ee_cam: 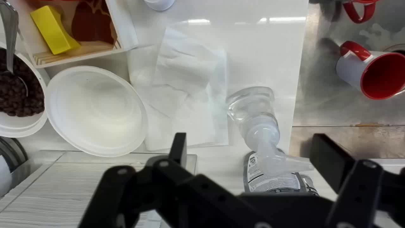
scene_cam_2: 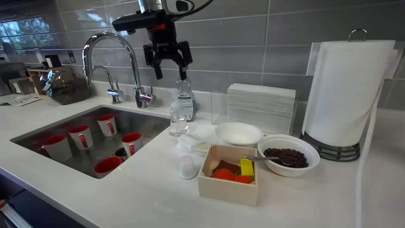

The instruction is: Open and close the faucet on the right

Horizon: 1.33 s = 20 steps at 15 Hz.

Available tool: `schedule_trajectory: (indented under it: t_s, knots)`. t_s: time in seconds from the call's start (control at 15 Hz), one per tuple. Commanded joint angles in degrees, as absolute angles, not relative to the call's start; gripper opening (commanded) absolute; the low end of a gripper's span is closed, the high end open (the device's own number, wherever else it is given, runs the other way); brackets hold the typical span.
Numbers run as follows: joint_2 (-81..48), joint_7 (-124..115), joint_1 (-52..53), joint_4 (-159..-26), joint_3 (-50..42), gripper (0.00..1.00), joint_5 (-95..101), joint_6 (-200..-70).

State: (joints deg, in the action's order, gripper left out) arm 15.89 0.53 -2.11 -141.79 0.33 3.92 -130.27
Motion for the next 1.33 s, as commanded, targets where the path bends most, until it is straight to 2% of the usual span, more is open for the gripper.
schedule_trajectory:
  t_s: [0.0, 0.67, 1.27]
  knots:
    - [15.90, 0.44, -1.77, -141.71, 0.01, 1.00, 4.02, -130.16]
    - [15.90, 0.44, -1.77, -141.71, 0.01, 1.00, 4.02, -130.16]
    - [21.95, -9.56, 1.74, -140.10, 8.73, 1.00, 7.41, -129.49]
